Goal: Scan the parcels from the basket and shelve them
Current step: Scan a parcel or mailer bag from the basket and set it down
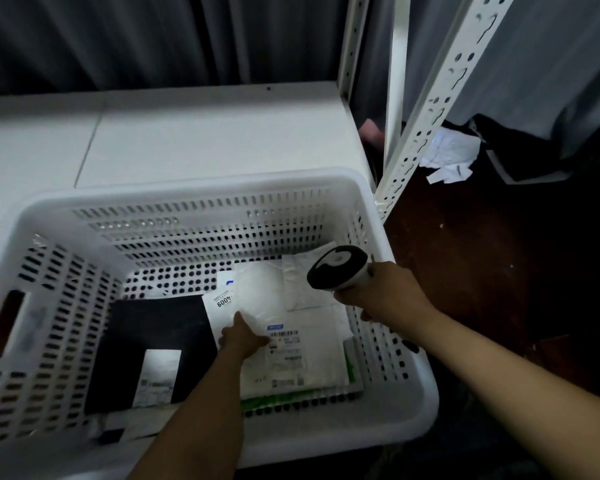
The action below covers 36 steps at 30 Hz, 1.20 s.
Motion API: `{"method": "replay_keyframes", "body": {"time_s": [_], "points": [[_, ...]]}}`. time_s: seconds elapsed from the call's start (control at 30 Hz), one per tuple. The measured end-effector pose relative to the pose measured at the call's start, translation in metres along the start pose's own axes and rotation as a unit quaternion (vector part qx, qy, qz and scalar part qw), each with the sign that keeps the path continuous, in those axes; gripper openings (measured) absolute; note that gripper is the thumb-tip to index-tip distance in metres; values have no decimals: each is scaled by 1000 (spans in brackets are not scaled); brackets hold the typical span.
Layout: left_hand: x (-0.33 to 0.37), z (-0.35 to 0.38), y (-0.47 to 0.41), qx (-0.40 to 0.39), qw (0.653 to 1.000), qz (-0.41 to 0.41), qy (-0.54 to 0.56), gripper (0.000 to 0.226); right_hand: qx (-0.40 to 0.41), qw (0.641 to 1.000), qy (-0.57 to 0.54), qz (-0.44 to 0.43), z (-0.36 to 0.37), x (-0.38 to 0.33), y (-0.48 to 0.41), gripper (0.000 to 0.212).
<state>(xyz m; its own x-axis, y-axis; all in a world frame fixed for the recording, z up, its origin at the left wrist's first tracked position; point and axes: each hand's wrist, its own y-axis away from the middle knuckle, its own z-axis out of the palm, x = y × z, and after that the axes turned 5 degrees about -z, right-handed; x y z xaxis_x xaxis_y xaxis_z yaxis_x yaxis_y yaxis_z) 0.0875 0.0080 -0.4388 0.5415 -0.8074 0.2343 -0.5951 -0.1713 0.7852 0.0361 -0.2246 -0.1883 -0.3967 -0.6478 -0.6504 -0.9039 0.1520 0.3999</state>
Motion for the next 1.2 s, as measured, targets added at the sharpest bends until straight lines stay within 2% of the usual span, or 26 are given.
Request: {"method": "replay_keyframes", "body": {"time_s": [0.1, 0.23, 0.37, 0.43, 0.5, 0.6, 0.7, 0.8, 1.0, 1.1, 1.2], "points": [[-7, -2, -6, 6, 1000, -16, 4, 113, -9, 1000, 7, 0, 4, -6, -3, 25], [-12, 2, -16, -18, 997, 21, 73, 107, -19, 998, 50, -25, 12, -10, -8, 29], [0, 0, 8, -1, 989, 54, 136, 58, -29, 995, 81, -54, 18, -17, -11, 23], [5, -9, 22, 43, 981, 68, 177, 37, -28, 993, 88, -67, 19, -23, -13, 25], [8, -24, 39, 100, 971, 88, 200, 27, -27, 992, 96, -77, 21, -30, -16, 24], [0, -50, 65, 177, 957, 159, 166, 26, -31, 988, 114, -104, 22, -47, -22, 29], [-21, -82, 90, 217, 937, 177, 209, 25, -50, 978, 141, -146, 17, -70, -32, 34], [-49, -119, 116, 268, 911, 169, 263, 24, -67, 971, 145, -177, 6, -100, -40, 22], [-65, -170, 184, 334, 851, 206, 350, 20, -78, 965, 74, -238, -16, -127, -24, 15], [-71, -176, 219, 379, 809, 196, 404, 22, -91, 964, 5, -251, -22, -132, -8, 9], [-75, -181, 252, 435, 752, 175, 463, 28, -107, 956, -22, -270, -26, -138, 12, 2]]}}
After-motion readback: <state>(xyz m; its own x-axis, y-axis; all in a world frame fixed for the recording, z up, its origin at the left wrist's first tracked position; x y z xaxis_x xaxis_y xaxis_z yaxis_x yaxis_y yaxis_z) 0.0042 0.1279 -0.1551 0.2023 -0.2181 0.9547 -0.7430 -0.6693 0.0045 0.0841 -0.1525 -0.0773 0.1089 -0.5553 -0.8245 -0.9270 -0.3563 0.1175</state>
